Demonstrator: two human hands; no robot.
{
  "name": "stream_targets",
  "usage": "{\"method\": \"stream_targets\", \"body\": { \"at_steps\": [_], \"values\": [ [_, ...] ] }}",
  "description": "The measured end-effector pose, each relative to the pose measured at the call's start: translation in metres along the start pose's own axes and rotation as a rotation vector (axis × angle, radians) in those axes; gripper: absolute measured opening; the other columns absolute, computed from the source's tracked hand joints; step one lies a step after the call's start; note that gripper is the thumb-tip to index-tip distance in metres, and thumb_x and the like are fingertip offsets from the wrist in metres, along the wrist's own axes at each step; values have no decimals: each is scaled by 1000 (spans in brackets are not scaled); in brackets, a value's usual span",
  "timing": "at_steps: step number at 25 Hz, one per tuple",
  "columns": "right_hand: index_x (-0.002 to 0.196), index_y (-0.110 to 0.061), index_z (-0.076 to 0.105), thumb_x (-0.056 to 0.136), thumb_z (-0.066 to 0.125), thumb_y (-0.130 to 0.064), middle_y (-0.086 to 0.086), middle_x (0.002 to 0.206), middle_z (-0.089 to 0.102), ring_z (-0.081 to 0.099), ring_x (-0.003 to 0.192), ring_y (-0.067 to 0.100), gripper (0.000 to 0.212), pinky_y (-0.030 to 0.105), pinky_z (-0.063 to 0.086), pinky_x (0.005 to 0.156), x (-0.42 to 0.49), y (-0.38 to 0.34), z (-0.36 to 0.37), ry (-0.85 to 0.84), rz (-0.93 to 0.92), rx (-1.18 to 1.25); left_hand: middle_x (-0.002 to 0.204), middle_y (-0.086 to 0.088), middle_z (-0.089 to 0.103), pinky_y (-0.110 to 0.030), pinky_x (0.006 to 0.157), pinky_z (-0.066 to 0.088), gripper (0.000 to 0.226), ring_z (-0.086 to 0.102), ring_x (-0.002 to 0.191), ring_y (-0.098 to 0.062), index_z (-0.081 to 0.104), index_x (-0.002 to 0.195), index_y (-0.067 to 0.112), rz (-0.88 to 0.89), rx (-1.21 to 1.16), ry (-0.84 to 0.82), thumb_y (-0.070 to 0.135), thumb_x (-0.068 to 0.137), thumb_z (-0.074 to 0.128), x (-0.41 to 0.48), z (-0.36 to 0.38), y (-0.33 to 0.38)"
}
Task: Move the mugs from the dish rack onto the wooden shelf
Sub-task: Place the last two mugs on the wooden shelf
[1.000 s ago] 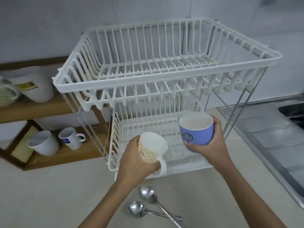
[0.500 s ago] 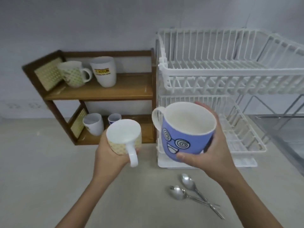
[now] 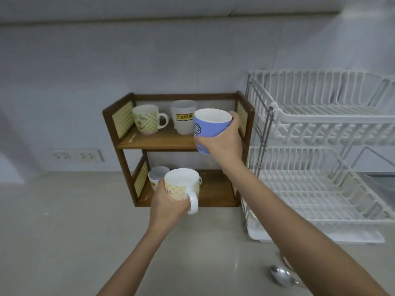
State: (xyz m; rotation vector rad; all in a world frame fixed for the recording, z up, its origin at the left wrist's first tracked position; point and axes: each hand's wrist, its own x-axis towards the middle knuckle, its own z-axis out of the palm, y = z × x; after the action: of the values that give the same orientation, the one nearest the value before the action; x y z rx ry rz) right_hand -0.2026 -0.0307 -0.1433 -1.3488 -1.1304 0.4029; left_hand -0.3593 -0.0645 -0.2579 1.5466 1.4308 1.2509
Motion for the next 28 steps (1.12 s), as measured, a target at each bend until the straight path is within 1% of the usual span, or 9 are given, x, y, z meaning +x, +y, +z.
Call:
{"method": "stream_targets", "body": {
  "at_steps": [3,6,9,12,18,20,23,25,28],
  "values": [
    [127,-19,30,50,87,-29,3,123,53,56,107,25,96,34,50,75,47,9,20,95,40,-140,107,10,61,-29,78,52,66,58,101,-13,48,112,33,-4,-9,-31,29,59,86,15,2,-7],
    [127,-16,33,49,88,-28,9,123,56,58,108,30,96,42,53,83,77,23,31,102,36,-229,107,10,61,-25,74,52,70,57,99,-12,49,116,30,-1,1,-49,34,57,86,30,7,-9],
    [126,-14,36,50,88,-25,10,121,58,57,109,28,93,37,52,86,95,38,39,107,19,-246,106,10,61,-28,76,53,67,57,100,-12,49,114,29,14,-12,-76,28,57,83,44,13,-13],
    [116,-19,39,50,86,-27,5,113,59,59,104,23,82,26,46,76,108,50,43,104,64,-234,106,9,60,-22,72,49,67,56,98,-11,48,116,25,16,2,-96,25,57,81,55,20,-20],
    [136,-9,31,57,86,-19,11,129,52,51,117,25,97,29,46,92,111,58,45,100,85,-188,105,11,54,-26,74,45,77,52,98,-11,45,117,28,-13,46,-144,36,47,75,81,39,-25],
    [139,-3,27,63,83,-12,17,137,45,44,126,28,95,28,40,101,94,54,44,115,32,-221,105,11,55,-26,76,45,78,55,101,-14,46,117,30,-11,36,-160,36,44,73,88,44,-26],
    [143,-3,26,77,69,-10,17,144,37,35,134,25,79,15,25,104,35,66,34,201,-211,-345,116,5,59,-27,82,44,84,56,109,-19,41,124,28,-14,66,-197,34,48,76,100,52,-27],
    [140,-4,30,80,62,-9,16,142,40,37,133,25,68,22,29,107,-22,93,22,206,-345,-429,118,5,59,-27,81,45,83,57,108,-20,39,124,29,-8,108,-207,35,51,79,107,56,-28],
    [138,-3,35,82,60,-8,16,140,45,40,131,26,62,30,31,108,-101,141,11,93,-223,-541,123,1,57,-29,84,46,88,54,113,-21,39,127,25,12,142,-192,37,49,77,110,68,-26]
  ]
}}
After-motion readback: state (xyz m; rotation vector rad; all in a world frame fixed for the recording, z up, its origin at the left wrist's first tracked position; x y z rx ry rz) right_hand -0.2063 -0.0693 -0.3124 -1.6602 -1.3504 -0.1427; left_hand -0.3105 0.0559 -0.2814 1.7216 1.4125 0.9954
